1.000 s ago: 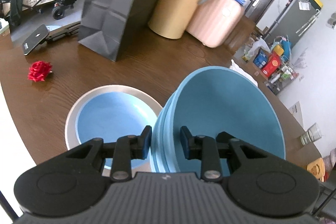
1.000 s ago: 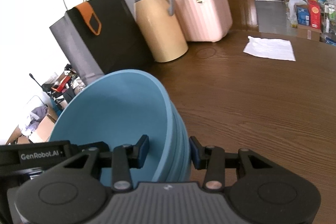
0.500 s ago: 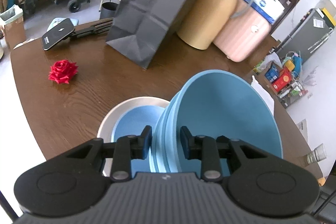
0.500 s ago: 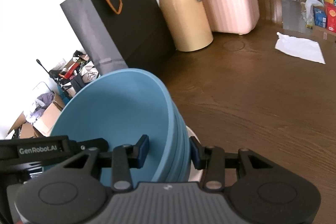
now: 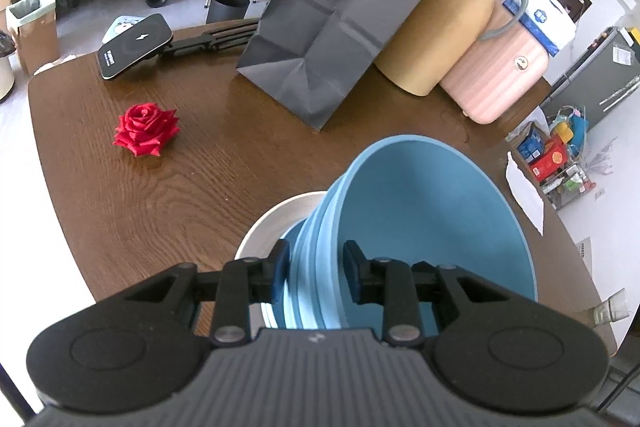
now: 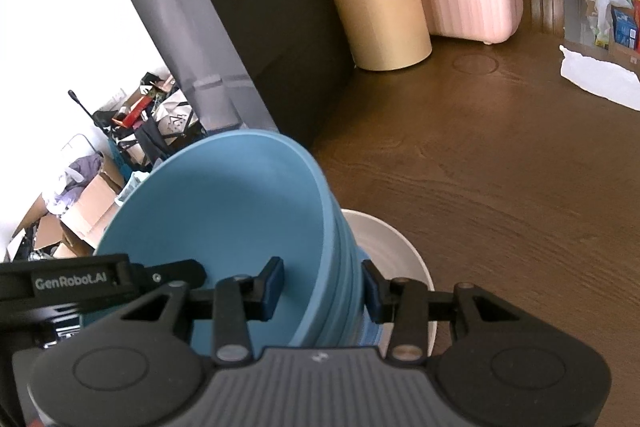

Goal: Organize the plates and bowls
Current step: 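Lift the bowl stack with both grippers and carry it over the white plate, then lower the bowl stack onto the bowl on the white plate and open both grippers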

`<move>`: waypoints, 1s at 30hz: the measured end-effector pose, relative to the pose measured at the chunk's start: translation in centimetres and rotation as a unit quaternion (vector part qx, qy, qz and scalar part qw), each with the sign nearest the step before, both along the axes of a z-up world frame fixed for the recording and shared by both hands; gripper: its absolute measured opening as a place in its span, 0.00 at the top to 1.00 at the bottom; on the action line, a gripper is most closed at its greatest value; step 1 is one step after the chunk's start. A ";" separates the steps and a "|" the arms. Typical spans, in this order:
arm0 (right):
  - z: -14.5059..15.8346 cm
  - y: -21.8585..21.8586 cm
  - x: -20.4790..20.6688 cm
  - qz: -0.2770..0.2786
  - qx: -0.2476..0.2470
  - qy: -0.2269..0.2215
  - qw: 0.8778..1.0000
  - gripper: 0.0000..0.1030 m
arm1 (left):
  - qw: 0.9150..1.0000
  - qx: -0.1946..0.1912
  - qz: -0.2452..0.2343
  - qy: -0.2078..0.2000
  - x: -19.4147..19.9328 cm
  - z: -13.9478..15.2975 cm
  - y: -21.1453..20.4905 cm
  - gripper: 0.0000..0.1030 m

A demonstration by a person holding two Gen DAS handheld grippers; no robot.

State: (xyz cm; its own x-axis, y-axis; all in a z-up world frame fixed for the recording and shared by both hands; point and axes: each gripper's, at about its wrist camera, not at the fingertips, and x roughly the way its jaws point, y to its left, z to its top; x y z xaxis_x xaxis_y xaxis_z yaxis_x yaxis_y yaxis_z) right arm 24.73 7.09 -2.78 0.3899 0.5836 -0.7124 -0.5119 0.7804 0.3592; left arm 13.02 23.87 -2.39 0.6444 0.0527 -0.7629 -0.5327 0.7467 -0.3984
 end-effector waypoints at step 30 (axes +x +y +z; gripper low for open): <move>-2.0 0.9 0.8 -0.034 -0.012 0.019 0.999 0.61 | 1.000 -0.017 -0.022 0.013 2.1 -2.1 1.5 0.72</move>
State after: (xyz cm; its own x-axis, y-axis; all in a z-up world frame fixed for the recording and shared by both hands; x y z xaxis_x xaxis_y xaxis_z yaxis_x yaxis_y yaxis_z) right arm 25.49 8.02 -4.81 0.4013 0.5388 -0.7407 -0.4434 0.8219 0.3577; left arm 15.16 25.38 -4.45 0.6261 -0.0013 -0.7797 -0.5104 0.7553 -0.4111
